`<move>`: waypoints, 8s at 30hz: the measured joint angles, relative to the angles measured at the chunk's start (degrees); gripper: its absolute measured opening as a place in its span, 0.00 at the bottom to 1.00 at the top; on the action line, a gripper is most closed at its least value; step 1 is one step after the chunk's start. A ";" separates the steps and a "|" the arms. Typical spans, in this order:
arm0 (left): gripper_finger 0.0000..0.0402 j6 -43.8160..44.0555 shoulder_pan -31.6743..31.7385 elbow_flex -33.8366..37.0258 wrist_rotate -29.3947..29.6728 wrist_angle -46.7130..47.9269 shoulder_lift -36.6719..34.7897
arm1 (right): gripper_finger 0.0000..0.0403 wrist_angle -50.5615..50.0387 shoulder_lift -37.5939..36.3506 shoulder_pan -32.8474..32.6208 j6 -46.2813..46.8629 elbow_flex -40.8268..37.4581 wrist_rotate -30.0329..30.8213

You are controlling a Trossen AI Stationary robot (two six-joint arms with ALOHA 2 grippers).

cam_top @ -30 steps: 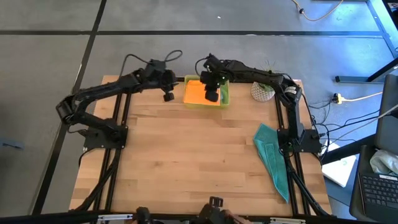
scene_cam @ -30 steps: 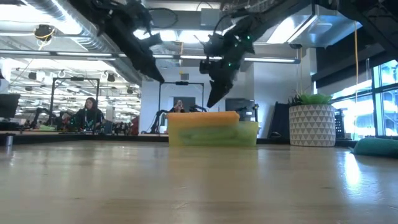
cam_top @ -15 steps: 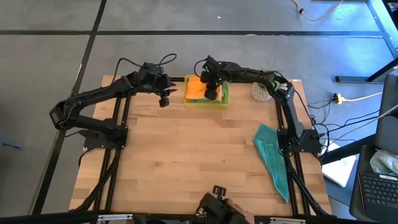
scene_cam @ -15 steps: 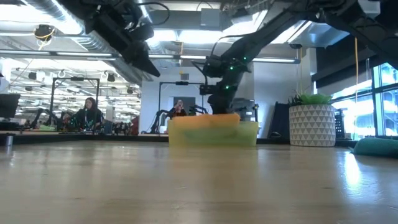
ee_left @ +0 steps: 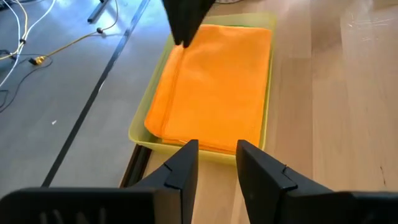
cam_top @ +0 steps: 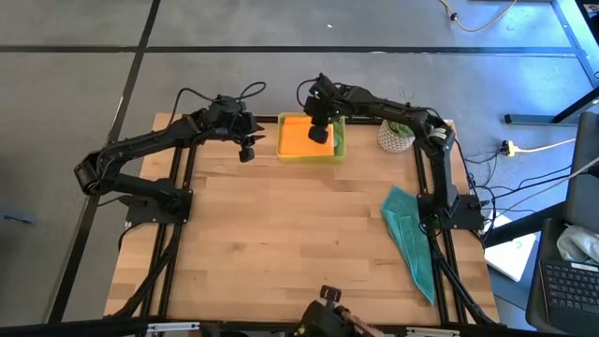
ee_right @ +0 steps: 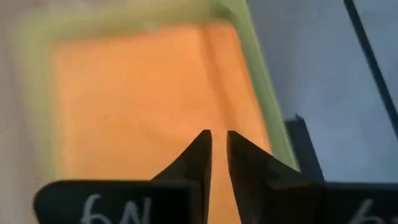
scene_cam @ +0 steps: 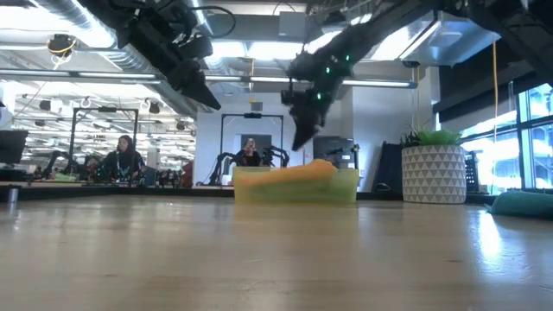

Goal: Fold microfiber towels
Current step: Fold the blue cloth

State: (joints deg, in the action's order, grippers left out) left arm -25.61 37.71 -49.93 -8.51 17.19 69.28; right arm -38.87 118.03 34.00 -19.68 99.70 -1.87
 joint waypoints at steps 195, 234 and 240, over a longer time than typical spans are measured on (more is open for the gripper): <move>0.00 40.44 -70.79 3.73 21.17 -9.35 28.01 | 0.15 44.46 -11.95 -48.64 29.81 -41.79 -0.15; 0.00 41.75 -70.79 4.55 21.41 -10.43 28.26 | 0.24 48.19 -4.98 -46.67 25.39 -41.88 -0.18; 0.00 44.34 -70.81 5.89 21.60 -11.32 28.17 | 0.15 48.53 -5.11 -46.67 25.32 -41.86 -0.20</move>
State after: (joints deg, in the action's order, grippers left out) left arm 18.73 -33.10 -44.04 13.09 5.87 97.45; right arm 9.67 112.92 -12.67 5.64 57.84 -2.07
